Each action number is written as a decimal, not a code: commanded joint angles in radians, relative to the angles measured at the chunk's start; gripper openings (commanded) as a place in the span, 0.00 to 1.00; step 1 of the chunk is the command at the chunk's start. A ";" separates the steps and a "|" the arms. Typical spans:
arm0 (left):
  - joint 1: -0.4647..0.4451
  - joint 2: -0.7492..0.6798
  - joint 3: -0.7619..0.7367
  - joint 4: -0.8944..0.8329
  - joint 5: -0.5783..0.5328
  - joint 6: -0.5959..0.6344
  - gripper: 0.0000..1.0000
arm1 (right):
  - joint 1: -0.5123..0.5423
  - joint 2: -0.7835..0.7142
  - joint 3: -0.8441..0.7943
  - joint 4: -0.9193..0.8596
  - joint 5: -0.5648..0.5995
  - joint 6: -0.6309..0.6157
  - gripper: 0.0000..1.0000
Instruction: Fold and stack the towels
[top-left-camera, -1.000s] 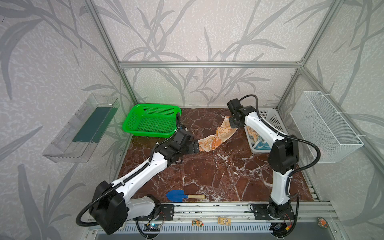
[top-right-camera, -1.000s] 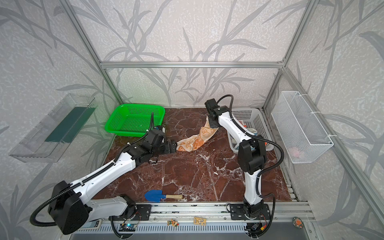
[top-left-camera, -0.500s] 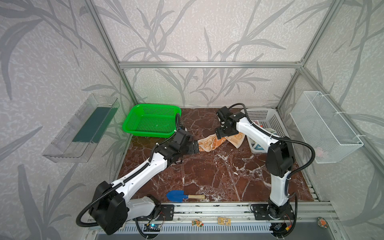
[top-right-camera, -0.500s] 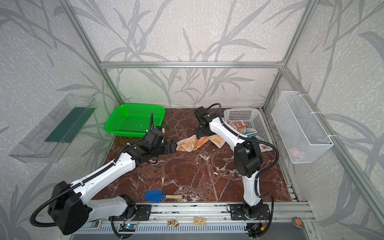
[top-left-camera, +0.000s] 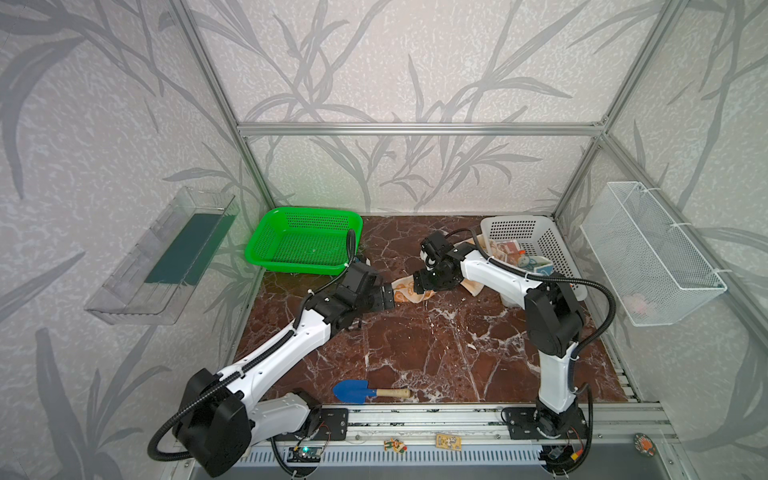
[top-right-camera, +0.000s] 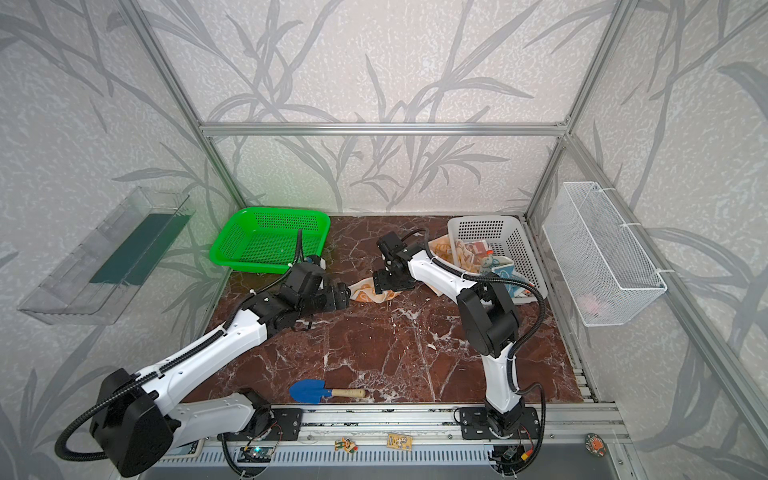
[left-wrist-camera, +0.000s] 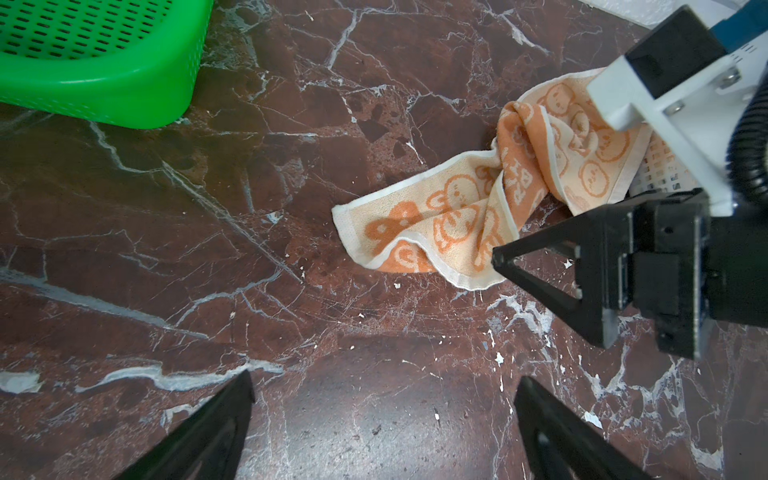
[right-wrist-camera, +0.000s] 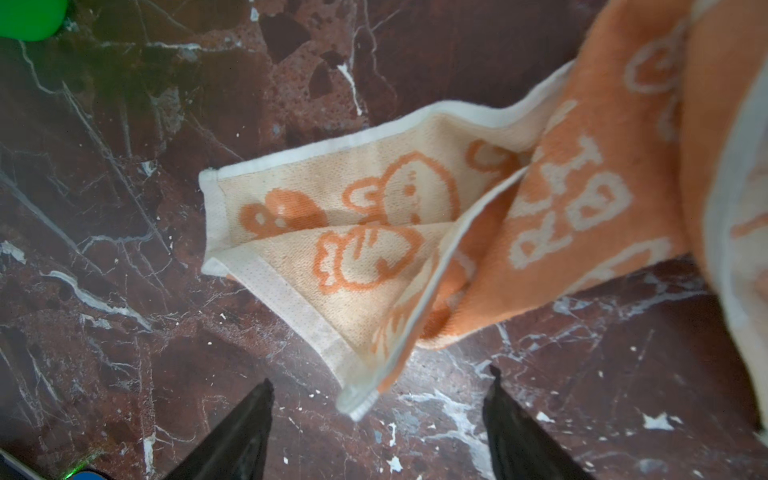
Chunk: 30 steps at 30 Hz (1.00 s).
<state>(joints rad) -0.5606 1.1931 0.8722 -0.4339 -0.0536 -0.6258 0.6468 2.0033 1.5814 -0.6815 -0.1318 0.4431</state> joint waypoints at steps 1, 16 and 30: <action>0.006 -0.026 -0.018 0.000 -0.008 -0.014 0.99 | 0.011 0.038 0.043 -0.031 0.011 0.005 0.77; 0.010 0.088 0.002 0.004 0.095 0.001 0.99 | -0.026 -0.103 -0.149 -0.039 0.122 -0.019 0.06; -0.023 0.428 0.166 -0.027 0.376 0.018 0.81 | -0.153 -0.331 -0.550 0.112 0.054 -0.013 0.04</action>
<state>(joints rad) -0.5640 1.6016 1.0138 -0.4397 0.2424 -0.6201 0.4942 1.7092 1.0443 -0.6075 -0.0597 0.4297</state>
